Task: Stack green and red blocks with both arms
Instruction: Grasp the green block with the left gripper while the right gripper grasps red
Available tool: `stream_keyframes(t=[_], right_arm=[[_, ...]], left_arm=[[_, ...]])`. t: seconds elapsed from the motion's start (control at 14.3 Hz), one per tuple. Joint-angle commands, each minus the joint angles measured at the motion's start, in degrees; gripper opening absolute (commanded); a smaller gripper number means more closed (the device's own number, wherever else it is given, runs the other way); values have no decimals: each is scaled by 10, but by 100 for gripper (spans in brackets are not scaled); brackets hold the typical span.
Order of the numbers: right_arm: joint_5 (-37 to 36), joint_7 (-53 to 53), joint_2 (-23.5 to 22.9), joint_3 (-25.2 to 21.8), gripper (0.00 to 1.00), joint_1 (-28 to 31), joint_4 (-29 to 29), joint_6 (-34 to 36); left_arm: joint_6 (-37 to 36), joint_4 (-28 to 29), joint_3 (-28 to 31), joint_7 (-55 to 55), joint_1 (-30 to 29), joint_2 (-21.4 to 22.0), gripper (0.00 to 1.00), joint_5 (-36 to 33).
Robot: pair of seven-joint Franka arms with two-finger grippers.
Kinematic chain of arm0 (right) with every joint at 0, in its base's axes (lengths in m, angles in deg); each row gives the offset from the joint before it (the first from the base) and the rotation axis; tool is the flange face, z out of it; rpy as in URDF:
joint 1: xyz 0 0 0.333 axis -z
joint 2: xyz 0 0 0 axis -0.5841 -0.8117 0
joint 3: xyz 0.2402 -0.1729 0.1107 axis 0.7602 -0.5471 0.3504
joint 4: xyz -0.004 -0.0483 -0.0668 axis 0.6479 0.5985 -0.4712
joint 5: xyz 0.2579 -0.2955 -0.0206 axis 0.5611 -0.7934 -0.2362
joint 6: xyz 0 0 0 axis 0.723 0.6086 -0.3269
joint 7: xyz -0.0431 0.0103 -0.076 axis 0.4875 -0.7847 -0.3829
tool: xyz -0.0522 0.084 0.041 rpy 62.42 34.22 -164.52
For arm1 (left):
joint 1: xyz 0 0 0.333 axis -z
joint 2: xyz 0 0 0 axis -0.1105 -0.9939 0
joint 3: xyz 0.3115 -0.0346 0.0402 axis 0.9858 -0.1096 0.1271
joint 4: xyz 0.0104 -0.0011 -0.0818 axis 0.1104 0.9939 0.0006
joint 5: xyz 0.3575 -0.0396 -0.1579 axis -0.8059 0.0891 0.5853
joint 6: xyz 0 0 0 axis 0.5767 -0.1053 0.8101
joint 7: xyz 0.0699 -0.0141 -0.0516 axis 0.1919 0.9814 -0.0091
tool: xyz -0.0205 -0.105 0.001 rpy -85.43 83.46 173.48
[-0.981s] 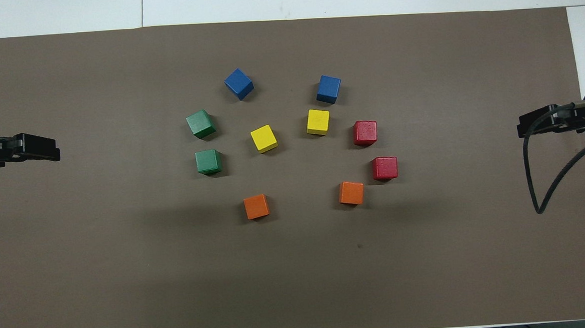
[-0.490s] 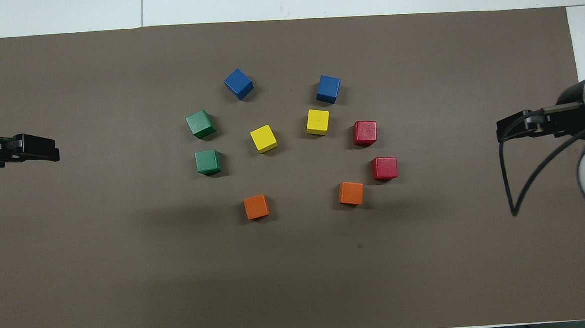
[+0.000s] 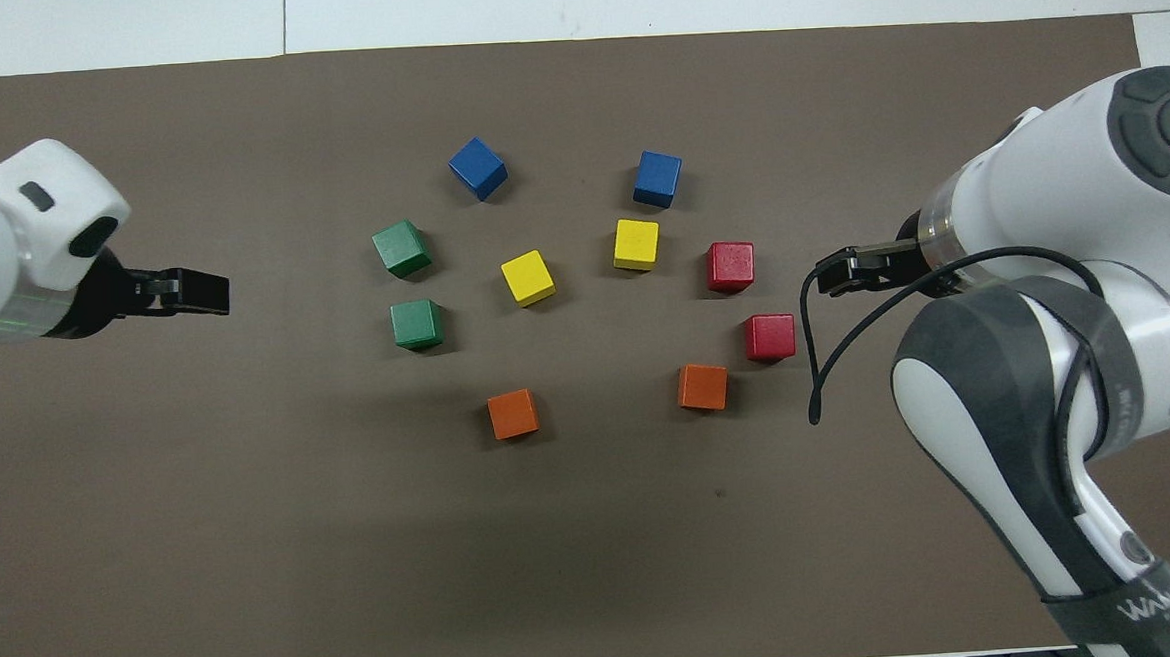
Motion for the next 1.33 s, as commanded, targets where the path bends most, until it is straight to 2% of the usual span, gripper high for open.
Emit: stream_keyframes(t=[0.0, 0.14, 0.28, 0.49, 0.7, 0.84, 1.12, 1.26], right_arm=[[3, -6, 1, 0, 100, -6, 55, -72], [3, -7, -9, 0, 100, -6, 89, -120], [4, -13, -17, 0, 100, -15, 111, -154], [4, -38, -30, 0, 100, -27, 117, -164], [4, -57, -38, 0, 100, -37, 149, -219], [4, -62, -45, 0, 100, -38, 153, -226], [4, -96, -51, 0, 100, -49, 175, -256], [5, -98, -56, 0, 100, -49, 177, -259]], left_arm=[[49, 7, 5, 50, 44, -45, 100, 5], [103, 22, 6, 99, 77, -72, 100, 5], [151, 55, 6, 132, 96, -82, 100, 5], [186, 64, 7, 181, 125, -116, 100, -1], [229, 87, 7, 194, 132, -136, 100, -3], [257, 92, 8, 214, 151, -161, 100, -8], [264, 99, 8, 236, 148, -166, 100, -28], [290, 118, 8, 242, 147, -166, 100, -28]])
